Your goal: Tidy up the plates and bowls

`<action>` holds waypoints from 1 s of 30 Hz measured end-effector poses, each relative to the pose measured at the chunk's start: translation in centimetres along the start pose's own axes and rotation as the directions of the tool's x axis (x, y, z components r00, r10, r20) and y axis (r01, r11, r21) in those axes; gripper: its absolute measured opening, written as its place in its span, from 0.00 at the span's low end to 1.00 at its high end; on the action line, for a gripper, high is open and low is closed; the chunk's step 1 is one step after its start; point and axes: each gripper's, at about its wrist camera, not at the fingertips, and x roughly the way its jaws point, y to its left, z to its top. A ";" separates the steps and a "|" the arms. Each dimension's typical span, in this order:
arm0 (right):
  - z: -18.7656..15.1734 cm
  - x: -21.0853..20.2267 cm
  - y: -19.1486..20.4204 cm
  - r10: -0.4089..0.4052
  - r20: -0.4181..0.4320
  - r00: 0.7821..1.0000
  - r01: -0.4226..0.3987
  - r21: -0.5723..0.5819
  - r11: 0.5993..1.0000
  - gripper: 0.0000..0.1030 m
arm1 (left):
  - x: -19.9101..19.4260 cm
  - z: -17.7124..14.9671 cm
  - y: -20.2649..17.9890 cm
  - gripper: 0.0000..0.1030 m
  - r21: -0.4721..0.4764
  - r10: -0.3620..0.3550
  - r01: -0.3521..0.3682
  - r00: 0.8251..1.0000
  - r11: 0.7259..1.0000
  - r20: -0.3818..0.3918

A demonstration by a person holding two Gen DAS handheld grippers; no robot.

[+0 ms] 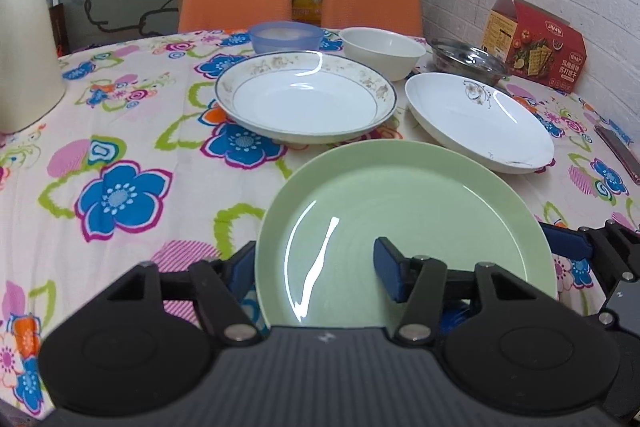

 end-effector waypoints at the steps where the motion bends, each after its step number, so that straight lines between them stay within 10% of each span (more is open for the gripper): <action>1: 0.1 0.0 0.6 0.014 0.003 1.000 -0.014 -0.003 1.000 0.85 | -0.5 -0.1 0.5 0.54 -0.005 0.018 -0.018 1.000 1.000 0.006; 7: 1.9 2.3 4.3 0.160 -0.012 0.987 -0.160 -0.004 0.987 0.85 | -1.6 0.1 5.3 0.54 -0.070 0.144 -0.144 0.990 0.987 0.000; 17: 3.6 5.3 5.0 0.244 -0.065 0.967 -0.245 0.005 0.970 0.83 | 0.6 1.1 9.8 0.63 -0.159 0.144 -0.145 0.989 0.976 -0.021; 22: 3.8 1.9 2.5 0.083 0.007 0.997 -0.083 0.040 0.996 0.84 | -2.0 0.6 10.0 0.71 -0.200 0.200 -0.186 0.978 0.962 0.055; 26: 3.7 -0.6 4.0 -0.165 0.125 0.978 0.184 -0.167 0.969 0.85 | -2.8 0.4 10.2 0.71 -0.233 0.236 -0.213 0.969 0.949 0.077; 30: 3.2 0.8 1.8 -0.120 0.064 0.991 0.127 -0.121 0.984 0.84 | -1.5 -0.1 11.2 0.71 -0.335 0.140 -0.130 0.990 0.933 0.006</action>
